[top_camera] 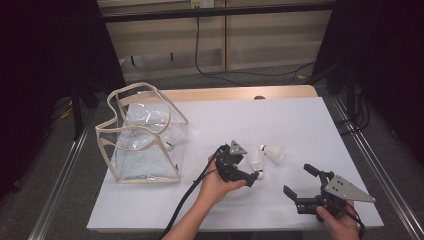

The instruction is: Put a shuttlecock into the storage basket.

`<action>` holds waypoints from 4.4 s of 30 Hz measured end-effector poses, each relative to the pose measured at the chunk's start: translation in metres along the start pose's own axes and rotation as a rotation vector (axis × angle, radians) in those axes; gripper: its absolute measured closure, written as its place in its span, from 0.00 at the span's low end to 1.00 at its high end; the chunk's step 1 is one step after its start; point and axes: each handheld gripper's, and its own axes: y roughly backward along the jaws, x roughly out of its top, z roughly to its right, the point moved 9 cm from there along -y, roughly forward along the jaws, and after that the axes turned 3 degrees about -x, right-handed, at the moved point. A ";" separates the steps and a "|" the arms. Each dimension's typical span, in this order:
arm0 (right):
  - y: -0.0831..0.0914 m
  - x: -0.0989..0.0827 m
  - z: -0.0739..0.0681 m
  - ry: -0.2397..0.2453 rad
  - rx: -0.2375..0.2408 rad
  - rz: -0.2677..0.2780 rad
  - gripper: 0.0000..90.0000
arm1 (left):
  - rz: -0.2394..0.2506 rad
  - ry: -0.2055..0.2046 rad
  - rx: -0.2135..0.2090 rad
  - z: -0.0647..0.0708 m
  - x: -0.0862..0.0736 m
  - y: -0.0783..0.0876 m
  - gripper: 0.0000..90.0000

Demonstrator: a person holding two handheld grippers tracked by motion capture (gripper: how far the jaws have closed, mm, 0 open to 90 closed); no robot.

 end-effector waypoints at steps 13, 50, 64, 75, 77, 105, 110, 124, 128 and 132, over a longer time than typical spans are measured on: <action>0.000 0.000 0.000 0.000 -0.001 0.000 0.02 | -0.008 0.008 0.000 0.002 0.000 -0.006 0.07; 0.001 0.000 0.001 -0.006 -0.003 0.001 0.02 | -0.031 0.065 0.043 0.002 0.001 -0.027 0.06; 0.001 0.001 0.002 0.001 -0.003 0.006 0.02 | -0.035 0.060 0.068 0.002 -0.001 -0.033 0.07; 0.002 0.001 0.002 0.001 -0.001 0.008 0.02 | -0.047 0.077 0.076 -0.005 -0.005 -0.024 0.10; 0.002 0.001 0.002 0.002 -0.002 0.008 0.02 | -0.041 0.087 0.082 -0.008 -0.006 -0.022 0.10; 0.001 0.001 0.002 0.001 -0.002 0.004 0.02 | 0.014 0.045 0.059 -0.010 0.009 -0.020 0.26; 0.002 0.001 0.002 0.000 -0.001 0.005 0.02 | 0.017 0.021 0.024 -0.008 0.011 -0.018 0.41; 0.001 0.000 0.002 -0.001 -0.002 0.002 0.02 | -0.017 0.070 -0.100 -0.001 0.006 -0.006 0.69; 0.001 0.000 0.002 -0.001 -0.001 -0.001 0.02 | -0.031 0.089 -0.128 0.000 0.005 -0.004 0.75; 0.001 0.000 0.002 -0.001 -0.001 0.003 0.02 | -0.037 0.116 -0.152 0.001 0.004 -0.003 0.78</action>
